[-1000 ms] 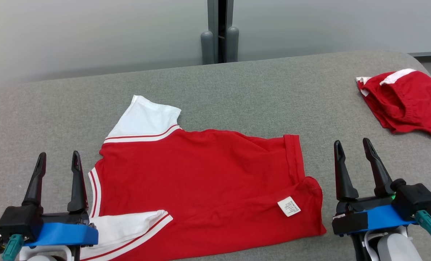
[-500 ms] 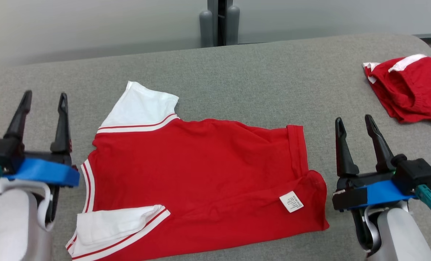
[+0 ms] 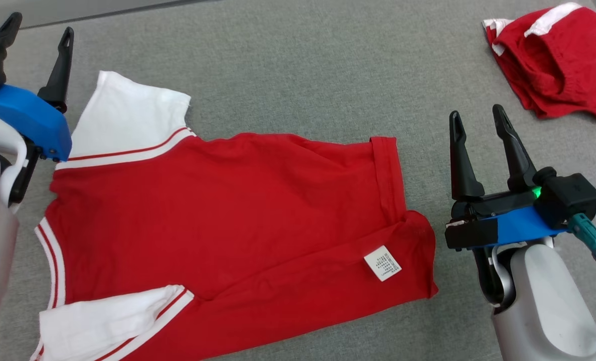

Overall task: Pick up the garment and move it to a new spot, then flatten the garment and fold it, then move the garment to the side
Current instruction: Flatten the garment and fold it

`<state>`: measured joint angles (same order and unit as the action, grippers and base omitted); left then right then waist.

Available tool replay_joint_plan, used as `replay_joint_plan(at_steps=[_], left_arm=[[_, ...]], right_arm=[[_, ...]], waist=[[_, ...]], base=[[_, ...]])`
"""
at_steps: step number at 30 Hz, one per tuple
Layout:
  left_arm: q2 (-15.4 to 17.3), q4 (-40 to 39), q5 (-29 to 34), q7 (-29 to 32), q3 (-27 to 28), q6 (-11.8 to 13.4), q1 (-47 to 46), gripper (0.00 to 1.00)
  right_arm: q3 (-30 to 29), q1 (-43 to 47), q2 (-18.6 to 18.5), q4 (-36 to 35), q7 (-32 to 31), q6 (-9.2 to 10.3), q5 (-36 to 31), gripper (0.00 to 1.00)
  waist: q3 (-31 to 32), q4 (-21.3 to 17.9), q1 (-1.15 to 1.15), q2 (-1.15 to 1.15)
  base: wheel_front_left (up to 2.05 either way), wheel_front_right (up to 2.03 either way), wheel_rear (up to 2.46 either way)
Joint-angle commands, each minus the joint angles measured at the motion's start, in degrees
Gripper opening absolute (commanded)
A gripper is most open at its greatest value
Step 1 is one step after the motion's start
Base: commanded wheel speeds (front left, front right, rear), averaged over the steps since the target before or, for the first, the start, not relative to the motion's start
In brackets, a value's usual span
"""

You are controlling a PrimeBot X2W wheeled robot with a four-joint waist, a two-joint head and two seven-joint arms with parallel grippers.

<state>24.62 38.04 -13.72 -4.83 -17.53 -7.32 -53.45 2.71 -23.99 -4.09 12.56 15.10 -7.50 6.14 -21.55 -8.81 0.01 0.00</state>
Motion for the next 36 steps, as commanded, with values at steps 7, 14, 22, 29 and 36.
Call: replay_joint_plan(at_steps=[7,14,22,29,36], left_arm=[[4.58,7.18,-6.72,6.42,-11.66,-0.15,-6.94,1.00],[6.69,11.02,-12.55,11.40,-18.66,-0.16,-9.96,1.00],[7.30,14.66,-19.79,16.70,-25.07,-0.17,-10.63,0.89],[8.35,13.45,-24.15,16.24,-29.54,-0.16,-12.57,0.00],[6.93,13.48,-26.07,12.21,-32.73,-0.16,-14.67,0.00]], right_arm=[[0.29,-2.89,0.73,-0.33,0.02,0.03,0.48,1.00],[0.48,-3.82,0.99,-0.32,0.02,0.03,0.38,1.00],[0.86,-4.61,0.90,0.57,0.03,0.04,-0.10,1.00],[5.54,-7.05,-2.19,2.35,-1.85,0.03,1.28,1.00],[13.69,-10.93,-6.37,1.26,-11.12,0.04,5.69,1.00]], waist=[[-5.92,-4.28,-0.01,0.00],[-7.98,-5.36,-0.01,0.00],[-8.73,-5.67,-0.01,0.00],[-7.64,-4.87,-0.01,0.00],[-6.28,-3.63,-0.01,0.00]], base=[[0.00,0.00,0.00],[0.00,0.00,0.00],[0.00,0.00,0.00],[0.00,0.00,0.00],[0.00,0.00,0.00]])
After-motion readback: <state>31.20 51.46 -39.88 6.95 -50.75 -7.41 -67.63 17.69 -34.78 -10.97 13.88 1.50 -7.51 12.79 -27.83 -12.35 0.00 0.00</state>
